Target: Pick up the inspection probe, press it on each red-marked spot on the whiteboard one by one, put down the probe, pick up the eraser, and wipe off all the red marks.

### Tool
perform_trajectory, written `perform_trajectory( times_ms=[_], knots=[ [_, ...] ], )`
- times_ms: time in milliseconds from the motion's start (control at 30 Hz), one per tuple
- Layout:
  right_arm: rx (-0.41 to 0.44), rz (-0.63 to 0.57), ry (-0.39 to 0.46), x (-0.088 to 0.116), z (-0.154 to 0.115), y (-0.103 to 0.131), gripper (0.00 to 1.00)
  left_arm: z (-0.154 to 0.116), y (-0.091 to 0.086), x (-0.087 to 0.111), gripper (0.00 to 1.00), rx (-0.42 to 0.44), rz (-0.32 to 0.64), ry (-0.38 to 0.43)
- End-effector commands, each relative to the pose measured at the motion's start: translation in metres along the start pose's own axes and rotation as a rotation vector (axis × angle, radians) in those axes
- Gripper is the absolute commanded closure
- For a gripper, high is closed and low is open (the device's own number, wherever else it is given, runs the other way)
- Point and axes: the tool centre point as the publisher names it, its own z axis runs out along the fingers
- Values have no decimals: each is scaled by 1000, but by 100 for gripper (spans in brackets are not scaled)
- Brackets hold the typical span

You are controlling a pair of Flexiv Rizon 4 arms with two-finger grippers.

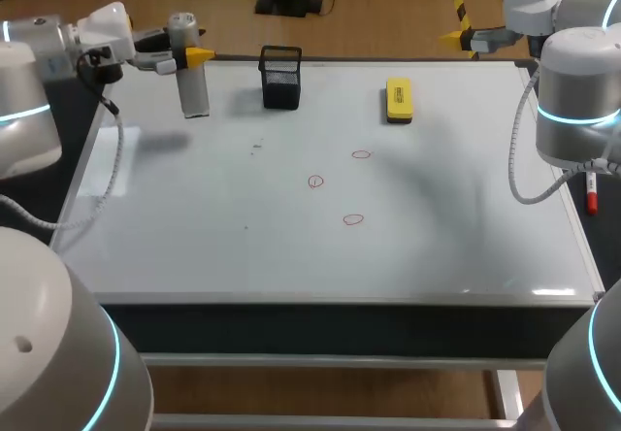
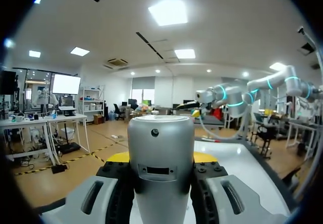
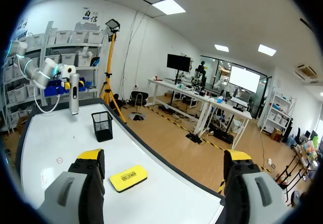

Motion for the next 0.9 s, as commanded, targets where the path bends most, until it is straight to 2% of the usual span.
perform_trajectory(
  times_ms=[33, 100, 300, 400, 467, 533, 600, 733, 900],
  knots=[
    [117, -100, 121, -7, 2, -9, 0, 0, -2, 4, 100, 0, 2, -84],
    [195, -204, 270, -12, 9, -14, 0, 0, -2, 4, 100, 0, 2, -84],
    [380, -515, 608, -21, 41, -14, 0, 0, -2, 4, 100, 0, 2, -84],
    [465, -654, 759, -16, 56, -16, 0, 0, -2, 4, 100, 0, 2, -84],
    [500, -718, 814, -14, 64, -17, 0, 0, -2, 4, 100, 0, 2, -84],
    [595, -847, 908, -7, 73, -19, 0, 0, -2, 4, 100, 0, 2, -84],
    [672, -967, 975, -2, 81, -22, 0, 0, -2, 4, 100, 0, 2, -84],
    [797, -1210, 1015, 6, 97, -22, 0, 0, -2, 4, 100, 0, 2, -84],
    [862, -1378, 1068, 15, 106, -23, 0, 0, -2, 4, 100, 0, 2, -84]
  ],
)
